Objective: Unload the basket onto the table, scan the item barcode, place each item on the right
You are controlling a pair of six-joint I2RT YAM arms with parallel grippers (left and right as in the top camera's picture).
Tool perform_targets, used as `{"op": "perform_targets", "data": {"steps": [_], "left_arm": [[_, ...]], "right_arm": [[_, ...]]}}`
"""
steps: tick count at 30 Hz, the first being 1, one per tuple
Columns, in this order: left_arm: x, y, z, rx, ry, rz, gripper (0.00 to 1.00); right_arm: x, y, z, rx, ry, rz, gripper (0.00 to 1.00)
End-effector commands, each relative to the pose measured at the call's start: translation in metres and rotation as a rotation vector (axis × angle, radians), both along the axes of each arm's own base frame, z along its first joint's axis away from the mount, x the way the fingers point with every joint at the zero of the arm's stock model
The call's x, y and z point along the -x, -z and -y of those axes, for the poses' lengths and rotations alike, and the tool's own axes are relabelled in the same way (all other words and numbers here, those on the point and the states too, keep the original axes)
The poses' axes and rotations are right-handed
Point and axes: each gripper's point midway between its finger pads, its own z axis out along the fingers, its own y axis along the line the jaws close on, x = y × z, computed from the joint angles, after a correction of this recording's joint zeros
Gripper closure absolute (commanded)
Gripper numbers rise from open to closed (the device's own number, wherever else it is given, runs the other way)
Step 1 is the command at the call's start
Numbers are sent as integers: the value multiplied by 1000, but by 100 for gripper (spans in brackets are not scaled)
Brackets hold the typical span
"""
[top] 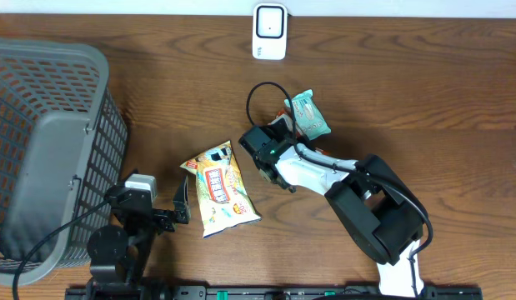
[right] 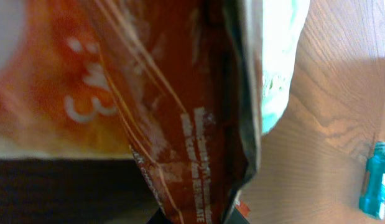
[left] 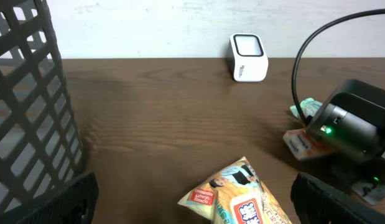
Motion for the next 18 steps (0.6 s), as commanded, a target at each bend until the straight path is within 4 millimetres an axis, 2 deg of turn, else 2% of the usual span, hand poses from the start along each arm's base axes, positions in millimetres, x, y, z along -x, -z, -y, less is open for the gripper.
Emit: {"op": "perform_targets", "data": {"steps": [1,6,7,11,18], "left_arm": [[0,1,-2,-15,-6,2,1],[0,1,-2,-15,-6,2,1],[0,1,-2,-15,-6,2,1],[0,1,-2,-15,-6,2,1],[0,1,-2,-15,-6,2,1]], "right_arm": [[12,2,-1,-18,9,-60,99],[20,-62,-12,-69,14,29,99],[21,-89,-12,-67,-2,87,99],[20,-143,-12,25,-100,209,99],[20,-190,-24,-20,-234,255,99]]}}
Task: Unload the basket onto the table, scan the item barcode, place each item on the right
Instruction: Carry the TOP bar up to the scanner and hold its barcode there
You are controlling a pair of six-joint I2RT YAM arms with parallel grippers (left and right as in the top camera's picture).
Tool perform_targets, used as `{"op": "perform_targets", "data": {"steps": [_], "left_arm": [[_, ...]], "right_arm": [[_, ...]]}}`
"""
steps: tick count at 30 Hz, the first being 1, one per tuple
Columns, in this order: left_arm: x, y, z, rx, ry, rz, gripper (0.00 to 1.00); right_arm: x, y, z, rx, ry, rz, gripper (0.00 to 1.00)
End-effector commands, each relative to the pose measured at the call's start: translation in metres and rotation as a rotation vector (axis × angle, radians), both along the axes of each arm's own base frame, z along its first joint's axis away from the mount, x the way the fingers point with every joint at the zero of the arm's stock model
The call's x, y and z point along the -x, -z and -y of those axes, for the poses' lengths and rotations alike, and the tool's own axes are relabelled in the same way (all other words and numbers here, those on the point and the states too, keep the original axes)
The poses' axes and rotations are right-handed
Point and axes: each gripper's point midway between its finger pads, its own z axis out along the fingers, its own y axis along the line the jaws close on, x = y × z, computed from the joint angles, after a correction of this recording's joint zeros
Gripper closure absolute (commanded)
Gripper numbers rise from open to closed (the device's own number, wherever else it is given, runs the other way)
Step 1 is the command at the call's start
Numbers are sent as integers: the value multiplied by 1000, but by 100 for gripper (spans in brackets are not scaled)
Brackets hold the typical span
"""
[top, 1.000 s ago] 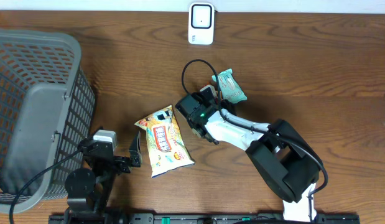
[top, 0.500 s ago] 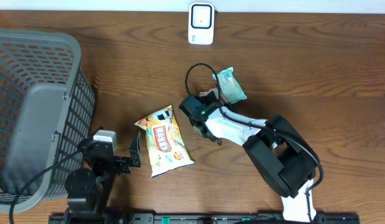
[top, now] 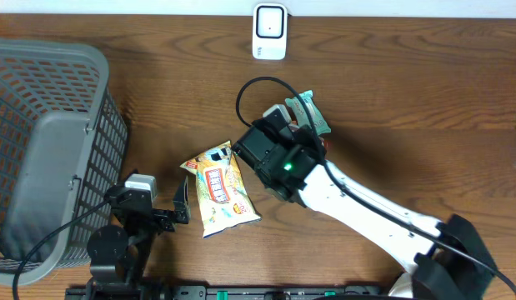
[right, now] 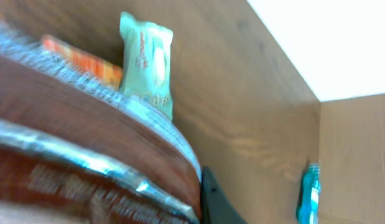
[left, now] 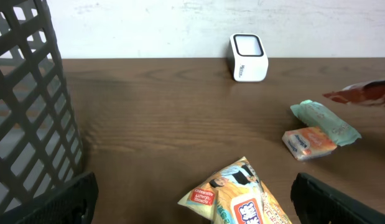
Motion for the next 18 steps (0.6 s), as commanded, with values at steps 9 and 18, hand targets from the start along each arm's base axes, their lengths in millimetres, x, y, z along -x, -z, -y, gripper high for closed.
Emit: {"op": "perform_targets", "data": {"steps": [9,18], "left_arm": [[0,1,-2,-15,-6,2,1],[0,1,-2,-15,-6,2,1]], "right_arm": [[11,-112,-110,-173,-810,123,99],[48,-124,-145,-24,-1269,154,99]]}}
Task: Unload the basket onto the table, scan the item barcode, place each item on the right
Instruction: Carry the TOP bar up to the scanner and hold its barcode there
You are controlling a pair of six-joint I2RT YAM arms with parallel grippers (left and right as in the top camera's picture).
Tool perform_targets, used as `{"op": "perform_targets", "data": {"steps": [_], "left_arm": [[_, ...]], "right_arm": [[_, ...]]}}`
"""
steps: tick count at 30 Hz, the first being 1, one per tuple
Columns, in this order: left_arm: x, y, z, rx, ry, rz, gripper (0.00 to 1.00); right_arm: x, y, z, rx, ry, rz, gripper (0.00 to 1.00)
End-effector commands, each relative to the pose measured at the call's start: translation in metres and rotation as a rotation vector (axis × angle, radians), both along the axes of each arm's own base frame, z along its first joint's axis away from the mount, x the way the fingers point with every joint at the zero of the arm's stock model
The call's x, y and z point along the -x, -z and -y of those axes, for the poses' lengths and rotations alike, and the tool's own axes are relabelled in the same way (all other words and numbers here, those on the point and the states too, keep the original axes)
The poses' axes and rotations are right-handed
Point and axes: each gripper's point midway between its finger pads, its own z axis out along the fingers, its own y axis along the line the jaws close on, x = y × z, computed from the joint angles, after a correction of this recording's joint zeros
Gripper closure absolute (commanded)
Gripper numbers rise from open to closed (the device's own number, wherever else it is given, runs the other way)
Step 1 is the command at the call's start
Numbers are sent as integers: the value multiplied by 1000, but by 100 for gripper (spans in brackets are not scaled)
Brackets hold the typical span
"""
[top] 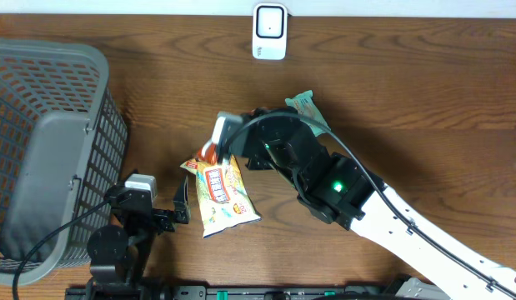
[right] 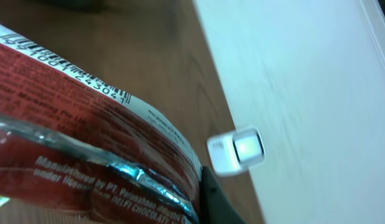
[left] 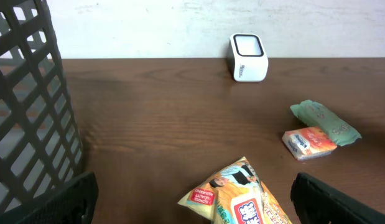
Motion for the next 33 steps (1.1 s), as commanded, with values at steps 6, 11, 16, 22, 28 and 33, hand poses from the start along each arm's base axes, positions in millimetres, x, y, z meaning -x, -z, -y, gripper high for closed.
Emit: {"op": "perform_targets", "data": {"steps": [6,11,16,22,28,33], "left_arm": [[0,1,-2,-15,-6,2,1],[0,1,-2,-15,-6,2,1],[0,1,-2,-15,-6,2,1],[0,1,-2,-15,-6,2,1],[0,1,-2,-15,-6,2,1],[0,1,-2,-15,-6,2,1]], "right_arm": [[48,-30,-40,73,-524,229,99],[77,-64,-37,-48,-754,303,99],[87,-84,-13,-189,-905,288,99],[91,-95,15,-306,-1017,249,99],[73,-87,17,-426,-828,-83,99],[14,-55,19,-554,-348,-445,99]]}}
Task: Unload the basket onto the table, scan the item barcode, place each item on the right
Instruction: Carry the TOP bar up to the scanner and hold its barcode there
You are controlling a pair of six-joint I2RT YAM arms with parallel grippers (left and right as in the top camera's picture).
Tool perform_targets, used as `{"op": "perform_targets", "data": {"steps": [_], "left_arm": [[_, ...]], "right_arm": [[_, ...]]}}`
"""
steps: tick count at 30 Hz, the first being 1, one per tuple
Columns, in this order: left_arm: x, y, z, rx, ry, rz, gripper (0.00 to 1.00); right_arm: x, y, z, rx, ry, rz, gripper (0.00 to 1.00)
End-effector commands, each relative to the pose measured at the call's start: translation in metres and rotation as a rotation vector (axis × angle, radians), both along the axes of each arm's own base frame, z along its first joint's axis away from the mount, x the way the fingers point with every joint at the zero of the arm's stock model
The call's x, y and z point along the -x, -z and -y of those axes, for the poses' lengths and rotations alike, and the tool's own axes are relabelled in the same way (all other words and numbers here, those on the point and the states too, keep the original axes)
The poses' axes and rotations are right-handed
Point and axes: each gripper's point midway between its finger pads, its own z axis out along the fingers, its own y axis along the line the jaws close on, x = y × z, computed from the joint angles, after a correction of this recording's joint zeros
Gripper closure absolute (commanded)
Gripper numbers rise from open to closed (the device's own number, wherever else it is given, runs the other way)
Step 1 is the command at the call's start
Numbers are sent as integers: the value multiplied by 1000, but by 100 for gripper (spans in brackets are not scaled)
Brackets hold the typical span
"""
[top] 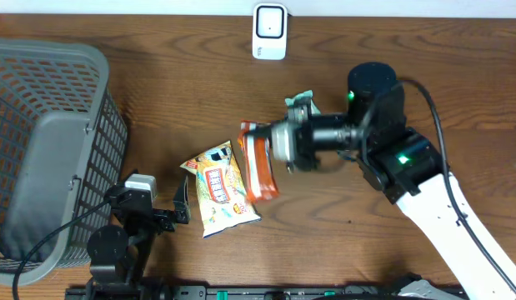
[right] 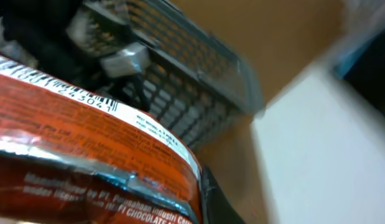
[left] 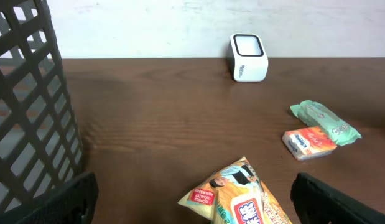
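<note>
My right gripper (top: pixel 277 150) is shut on a red-orange chocolate packet (top: pixel 259 163) and holds it above the table, just right of the yellow snack bag (top: pixel 219 190). In the right wrist view the packet (right: pixel 86 137) fills the frame, its barcode strip (right: pixel 61 84) on top, with one dark finger (right: pixel 212 200) beside it. The white scanner (top: pixel 269 32) stands at the table's far edge, also seen from the left wrist (left: pixel 249 57). My left gripper (left: pixel 192 205) rests open at the near edge, nothing between its fingers.
A grey mesh basket (top: pixel 41 150) fills the left side and shows behind the packet in the right wrist view (right: pixel 180 56). A green packet (left: pixel 323 121) and a small orange pack (left: pixel 309 142) lie right of centre. A blue item sits at the right edge.
The right gripper with the packet has moved from over the yellow bag's top corner to its right side and has turned. Its camera now faces the basket instead of the scanner. The left arm is still.
The right gripper was first down at the green packet and orange pack, shut on the red packet. Then it held the packet raised there, then over the yellow bag with the scanner in its view. Now it has turned toward the basket.
</note>
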Motion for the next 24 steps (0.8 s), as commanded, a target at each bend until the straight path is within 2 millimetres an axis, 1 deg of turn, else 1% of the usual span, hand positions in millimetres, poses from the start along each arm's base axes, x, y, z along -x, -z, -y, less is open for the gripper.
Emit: {"op": "perform_targets", "data": {"steps": [1,3,7,11,16,20,24], "left_arm": [[0,1,-2,-15,-6,2,1],[0,1,-2,-15,-6,2,1],[0,1,-2,-15,-6,2,1],[0,1,-2,-15,-6,2,1],[0,1,-2,-15,-6,2,1],[0,1,-2,-15,-6,2,1],[0,1,-2,-15,-6,2,1]], "right_arm": [[-49,25,5,15,327,-422,99],[-62,38,4,22,381,-487,99],[-80,62,-4,20,424,-609,99],[-104,80,-7,-3,453,-656,99],[-146,98,-6,-105,525,-791,99],[-186,115,1,-215,576,-884,99],[-223,126,12,-346,607,-972,99]]}}
